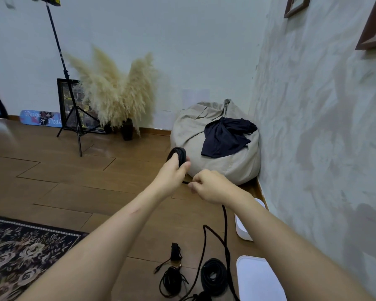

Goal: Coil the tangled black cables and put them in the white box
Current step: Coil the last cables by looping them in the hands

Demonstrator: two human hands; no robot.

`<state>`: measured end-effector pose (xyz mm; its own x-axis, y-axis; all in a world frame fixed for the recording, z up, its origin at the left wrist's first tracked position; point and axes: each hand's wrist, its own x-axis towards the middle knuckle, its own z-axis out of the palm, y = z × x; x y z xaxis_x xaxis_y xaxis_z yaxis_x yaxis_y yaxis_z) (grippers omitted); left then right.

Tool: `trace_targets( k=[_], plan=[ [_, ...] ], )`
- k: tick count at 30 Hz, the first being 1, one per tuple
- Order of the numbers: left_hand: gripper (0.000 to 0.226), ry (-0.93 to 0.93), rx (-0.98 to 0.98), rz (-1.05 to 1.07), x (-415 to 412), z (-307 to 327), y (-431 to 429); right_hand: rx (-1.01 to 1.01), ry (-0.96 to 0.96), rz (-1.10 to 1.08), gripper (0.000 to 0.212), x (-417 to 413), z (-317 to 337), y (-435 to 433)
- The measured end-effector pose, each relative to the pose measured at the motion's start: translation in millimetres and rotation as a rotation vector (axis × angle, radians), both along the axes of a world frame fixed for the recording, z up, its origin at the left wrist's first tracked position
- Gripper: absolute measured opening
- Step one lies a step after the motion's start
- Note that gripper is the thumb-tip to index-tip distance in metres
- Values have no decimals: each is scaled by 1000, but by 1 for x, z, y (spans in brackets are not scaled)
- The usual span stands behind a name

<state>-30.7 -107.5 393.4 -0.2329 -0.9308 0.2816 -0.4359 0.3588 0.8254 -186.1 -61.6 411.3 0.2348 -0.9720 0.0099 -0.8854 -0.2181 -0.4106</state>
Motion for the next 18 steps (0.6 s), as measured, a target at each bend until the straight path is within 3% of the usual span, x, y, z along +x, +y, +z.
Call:
trace_targets(
  k=[4,7,13,16,18],
  plan=[
    [29,-133,59,-84,2,-6,0,62,-29,58,18,-27,15,1],
    [31,-157,128,-208,-5,-4,11,-19,-74,52,13,-47,30,7],
    [28,23,387,-420,-23,5,36,-193,-112,40,9,-61,39,12],
    [37,-92,208,-446,-25,9,44,-264,-148,43,10,-62,42,9],
    [37,-55,119,-423,-24,12,44,-283,-257,52,8,-65,43,6]
  ],
)
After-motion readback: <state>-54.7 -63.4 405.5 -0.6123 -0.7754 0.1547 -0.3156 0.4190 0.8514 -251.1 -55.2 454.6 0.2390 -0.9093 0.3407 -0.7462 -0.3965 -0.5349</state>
